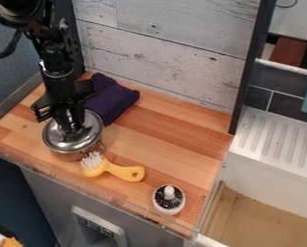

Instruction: Put the metal lid on the metal container

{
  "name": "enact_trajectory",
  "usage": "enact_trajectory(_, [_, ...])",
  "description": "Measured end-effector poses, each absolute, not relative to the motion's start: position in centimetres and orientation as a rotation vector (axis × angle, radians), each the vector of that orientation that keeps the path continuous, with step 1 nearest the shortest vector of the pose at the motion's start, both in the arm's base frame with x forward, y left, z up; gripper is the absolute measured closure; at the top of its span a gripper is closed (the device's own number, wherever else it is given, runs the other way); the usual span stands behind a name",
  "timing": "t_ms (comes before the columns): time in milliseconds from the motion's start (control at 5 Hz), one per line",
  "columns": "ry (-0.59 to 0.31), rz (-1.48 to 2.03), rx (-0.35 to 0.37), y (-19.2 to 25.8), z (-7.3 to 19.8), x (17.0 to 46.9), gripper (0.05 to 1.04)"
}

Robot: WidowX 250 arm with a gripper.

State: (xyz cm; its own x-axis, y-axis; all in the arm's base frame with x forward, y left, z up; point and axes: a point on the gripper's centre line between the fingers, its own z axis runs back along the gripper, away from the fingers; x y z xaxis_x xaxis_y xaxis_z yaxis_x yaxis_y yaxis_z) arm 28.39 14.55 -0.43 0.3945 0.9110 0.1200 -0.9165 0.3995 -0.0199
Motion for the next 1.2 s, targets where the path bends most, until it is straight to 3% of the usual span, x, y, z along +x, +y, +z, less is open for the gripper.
enact_trajectory(400, [-0.120, 1.141, 0.047, 14.2, -0.2, 28.8, 0.746])
enact_trajectory(600, [-0.110, 1.149, 0.037, 14.1, 0.1, 29.0, 0.578])
enact_trajectory(800, [-0.098, 1.159, 0.054, 14.3, -0.2, 28.7, 0.823])
enact_trajectory(1000, [-0.093, 1.180, 0.057, 14.9, -0.2, 28.7, 0.914])
enact_trajectory(1200, [-0.066, 1.193, 0.082, 15.2, -0.4, 28.3, 0.686])
